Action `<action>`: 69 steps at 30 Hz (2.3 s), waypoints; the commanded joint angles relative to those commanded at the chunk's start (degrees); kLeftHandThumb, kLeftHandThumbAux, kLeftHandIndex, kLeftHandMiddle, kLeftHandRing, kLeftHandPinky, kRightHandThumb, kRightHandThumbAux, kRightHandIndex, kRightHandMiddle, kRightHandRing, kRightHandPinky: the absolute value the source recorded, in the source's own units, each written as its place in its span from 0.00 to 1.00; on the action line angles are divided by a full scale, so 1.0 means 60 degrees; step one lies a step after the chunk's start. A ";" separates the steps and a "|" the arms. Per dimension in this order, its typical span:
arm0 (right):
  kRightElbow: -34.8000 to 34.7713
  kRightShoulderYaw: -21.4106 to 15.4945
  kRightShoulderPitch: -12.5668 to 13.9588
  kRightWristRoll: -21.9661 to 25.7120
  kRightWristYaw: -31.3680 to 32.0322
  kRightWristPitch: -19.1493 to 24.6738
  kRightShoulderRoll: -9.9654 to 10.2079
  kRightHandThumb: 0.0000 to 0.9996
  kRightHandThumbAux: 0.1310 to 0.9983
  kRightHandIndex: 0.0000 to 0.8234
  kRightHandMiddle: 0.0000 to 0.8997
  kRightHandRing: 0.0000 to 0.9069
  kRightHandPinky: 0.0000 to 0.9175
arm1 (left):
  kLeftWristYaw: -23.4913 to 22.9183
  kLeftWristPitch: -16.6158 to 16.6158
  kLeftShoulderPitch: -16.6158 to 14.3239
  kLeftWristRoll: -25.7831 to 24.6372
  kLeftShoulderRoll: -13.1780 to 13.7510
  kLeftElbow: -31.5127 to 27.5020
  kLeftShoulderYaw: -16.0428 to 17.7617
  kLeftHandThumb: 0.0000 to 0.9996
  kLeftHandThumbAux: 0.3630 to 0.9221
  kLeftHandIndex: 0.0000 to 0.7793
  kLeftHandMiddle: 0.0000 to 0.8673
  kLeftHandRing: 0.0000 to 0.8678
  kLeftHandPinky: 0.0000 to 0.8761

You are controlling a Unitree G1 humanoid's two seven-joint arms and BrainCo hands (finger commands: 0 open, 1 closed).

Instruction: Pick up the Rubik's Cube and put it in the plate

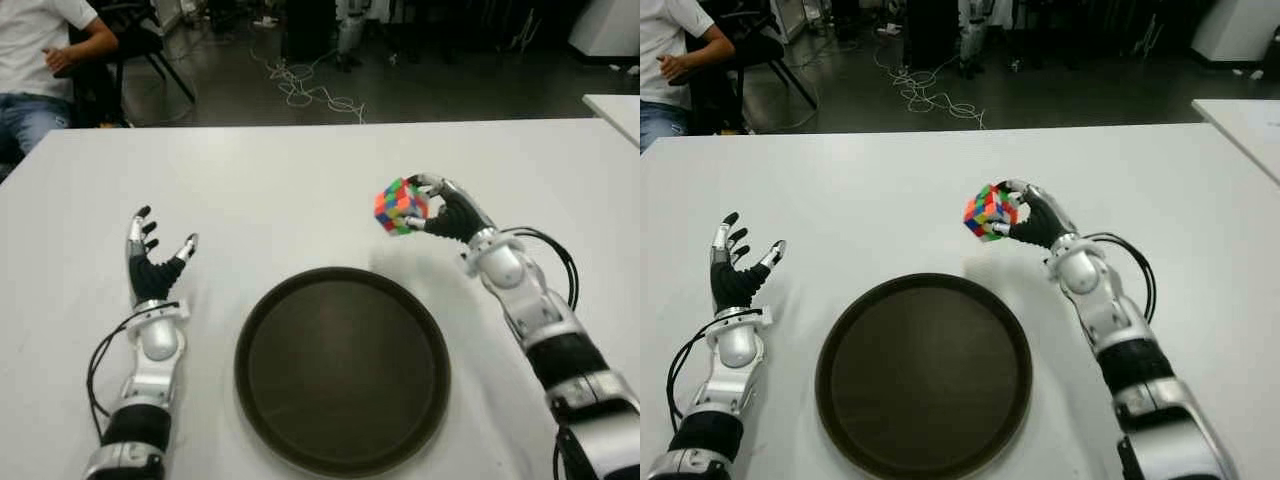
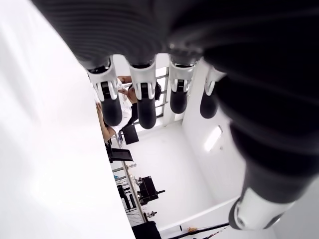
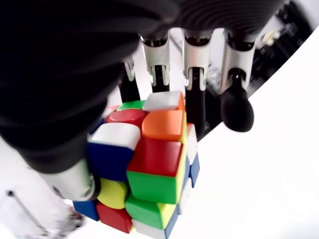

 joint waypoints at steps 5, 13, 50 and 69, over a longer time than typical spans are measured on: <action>-0.0221 -0.0322 0.0246 0.1230 0.0923 -0.1035 0.0207 0.70 0.68 0.53 0.87 0.88 0.85 | -0.0025 -0.0038 -0.0010 -0.0020 -0.0014 0.0013 0.0011 0.00 0.66 0.09 0.09 0.12 0.19; -0.0383 -0.0436 0.0389 0.2193 0.2151 -0.1838 0.0310 0.69 0.68 0.53 0.88 0.90 0.88 | -0.0021 -0.0078 -0.0016 -0.0037 -0.0052 0.0032 0.0007 0.00 0.62 0.09 0.11 0.12 0.16; 0.0753 0.0089 0.0036 0.1007 0.2357 -0.3132 0.0493 0.12 0.65 0.67 0.87 0.92 0.90 | 0.0066 0.0033 0.0015 0.0030 -0.0062 -0.0090 -0.0015 0.00 0.66 0.09 0.11 0.13 0.20; -0.0490 0.0989 0.0180 0.0448 0.3852 -0.2515 -0.0122 0.00 0.76 0.80 0.92 0.95 0.94 | 0.0074 0.0018 -0.0042 -0.0094 -0.0144 0.0007 0.0053 0.00 0.68 0.07 0.09 0.12 0.20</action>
